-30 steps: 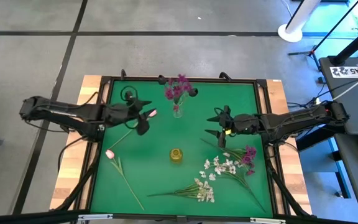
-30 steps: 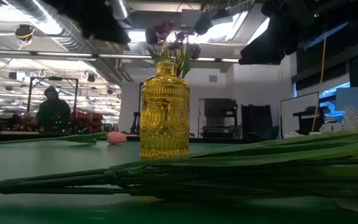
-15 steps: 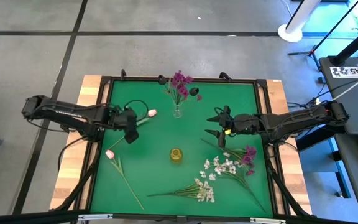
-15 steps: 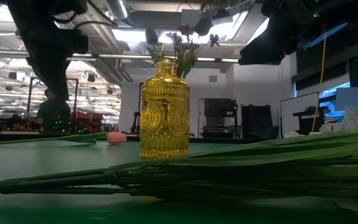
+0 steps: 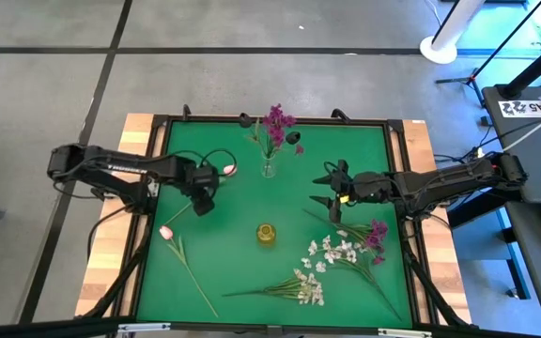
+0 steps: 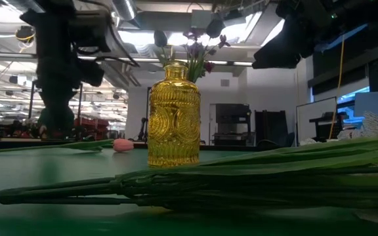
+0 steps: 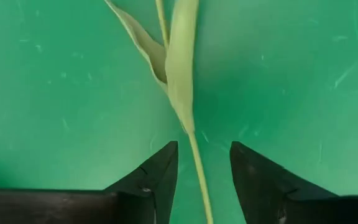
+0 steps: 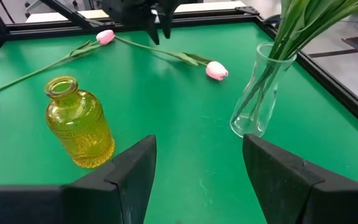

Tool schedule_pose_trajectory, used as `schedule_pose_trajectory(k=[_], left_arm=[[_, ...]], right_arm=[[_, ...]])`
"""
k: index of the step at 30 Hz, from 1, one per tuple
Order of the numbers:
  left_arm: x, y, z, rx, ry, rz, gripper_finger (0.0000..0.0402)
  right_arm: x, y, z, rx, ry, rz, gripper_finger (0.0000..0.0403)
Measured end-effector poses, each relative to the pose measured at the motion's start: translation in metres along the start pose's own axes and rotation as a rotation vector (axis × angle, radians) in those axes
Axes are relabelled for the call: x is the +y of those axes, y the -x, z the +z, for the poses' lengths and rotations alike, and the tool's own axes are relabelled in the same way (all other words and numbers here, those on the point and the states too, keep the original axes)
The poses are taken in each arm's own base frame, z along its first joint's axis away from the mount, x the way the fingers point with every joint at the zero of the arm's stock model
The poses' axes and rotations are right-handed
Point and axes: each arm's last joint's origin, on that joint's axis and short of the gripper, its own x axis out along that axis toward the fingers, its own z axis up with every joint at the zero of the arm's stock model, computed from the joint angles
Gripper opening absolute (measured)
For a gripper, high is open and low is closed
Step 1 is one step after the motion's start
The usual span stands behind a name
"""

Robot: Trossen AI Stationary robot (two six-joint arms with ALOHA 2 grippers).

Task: Sort flowers into vase by color
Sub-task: Put the top pink tulip into the yellow vase

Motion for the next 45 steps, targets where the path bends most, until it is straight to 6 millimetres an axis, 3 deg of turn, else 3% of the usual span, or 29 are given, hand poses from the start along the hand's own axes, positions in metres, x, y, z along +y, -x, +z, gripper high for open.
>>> schedule_pose_trajectory(k=[7, 12, 16, 23, 45], left_arm=[[0.013, -0.005, 0.012, -0.033, 0.059, -0.071, 0.0101], [0.024, -0.028, -0.002, 0.047, 0.107, -0.107, 0.0099], [0.026, -0.025, 0.006, 0.007, 0.152, -0.160, 0.0099], [0.035, -0.033, -0.001, 0.058, 0.284, -0.097, 0.0099], [0.020, -0.030, -0.002, 0.061, 0.275, -0.163, 0.0098]], right_arm=[[0.000, 0.000, -0.001, 0.015, 0.002, -0.001, 0.0238], [0.000, 0.000, -0.002, 0.019, 0.003, -0.002, 0.0238], [0.000, 0.000, -0.002, 0.020, 0.004, -0.002, 0.0238], [0.000, 0.000, -0.002, 0.018, 0.003, -0.002, 0.0238], [0.002, -0.012, -0.008, 0.050, 0.012, -0.006, 0.0238]])
